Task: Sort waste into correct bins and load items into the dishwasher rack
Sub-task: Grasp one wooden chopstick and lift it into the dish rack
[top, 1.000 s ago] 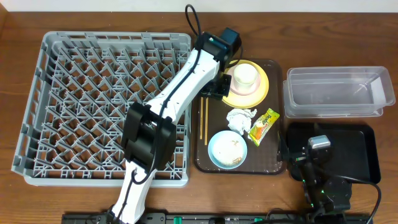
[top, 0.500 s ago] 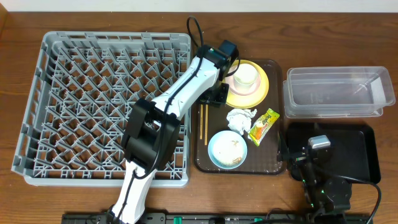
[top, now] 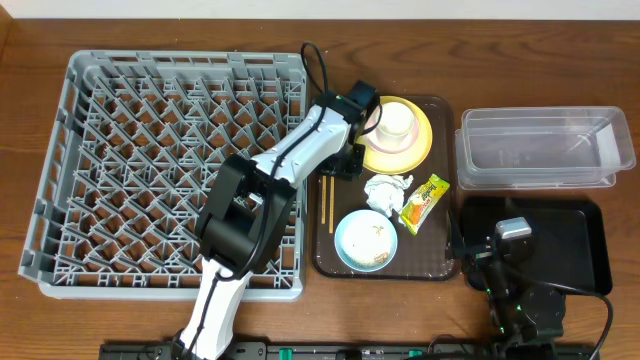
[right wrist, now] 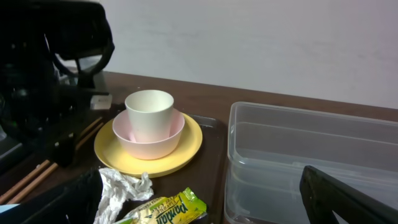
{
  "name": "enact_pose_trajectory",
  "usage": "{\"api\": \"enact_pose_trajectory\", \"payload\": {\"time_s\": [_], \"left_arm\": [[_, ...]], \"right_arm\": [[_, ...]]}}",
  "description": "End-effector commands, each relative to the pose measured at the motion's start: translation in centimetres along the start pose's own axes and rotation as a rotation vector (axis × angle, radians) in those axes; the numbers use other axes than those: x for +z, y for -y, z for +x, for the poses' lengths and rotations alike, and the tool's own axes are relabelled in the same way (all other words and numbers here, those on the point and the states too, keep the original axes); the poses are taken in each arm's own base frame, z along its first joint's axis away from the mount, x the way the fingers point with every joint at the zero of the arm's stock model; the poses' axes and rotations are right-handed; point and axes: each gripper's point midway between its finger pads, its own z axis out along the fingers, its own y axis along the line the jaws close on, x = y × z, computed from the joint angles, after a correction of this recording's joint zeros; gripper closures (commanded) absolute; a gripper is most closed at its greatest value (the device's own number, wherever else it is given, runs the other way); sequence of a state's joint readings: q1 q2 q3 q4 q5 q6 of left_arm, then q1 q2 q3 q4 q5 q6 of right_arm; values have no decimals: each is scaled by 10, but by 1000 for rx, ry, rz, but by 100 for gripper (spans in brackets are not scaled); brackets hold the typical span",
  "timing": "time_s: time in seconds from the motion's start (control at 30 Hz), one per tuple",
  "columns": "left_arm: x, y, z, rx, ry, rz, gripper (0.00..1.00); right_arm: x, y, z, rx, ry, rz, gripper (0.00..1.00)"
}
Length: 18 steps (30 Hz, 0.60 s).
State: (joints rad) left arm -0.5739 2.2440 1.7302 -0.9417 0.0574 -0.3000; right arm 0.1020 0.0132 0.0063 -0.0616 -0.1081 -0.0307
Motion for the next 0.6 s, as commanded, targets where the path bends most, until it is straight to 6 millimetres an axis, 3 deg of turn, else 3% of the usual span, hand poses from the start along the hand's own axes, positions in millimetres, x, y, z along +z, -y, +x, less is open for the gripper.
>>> {"api": "enact_pose_trajectory", "payload": {"time_s": [0.0, 0.2, 0.4, 0.57], "left_arm": [[11, -7, 3, -8, -2, -27, 71], [19, -7, 3, -8, 7, -24, 72], [17, -8, 2, -12, 12, -22, 91], [3, -10, -5, -21, 45, -10, 94]], "right_arm": [[0, 0, 1, 0, -3, -1, 1], [0, 0, 1, 0, -3, -1, 1], [0, 0, 1, 0, -3, -1, 1], [0, 0, 1, 0, -3, -1, 1]]}}
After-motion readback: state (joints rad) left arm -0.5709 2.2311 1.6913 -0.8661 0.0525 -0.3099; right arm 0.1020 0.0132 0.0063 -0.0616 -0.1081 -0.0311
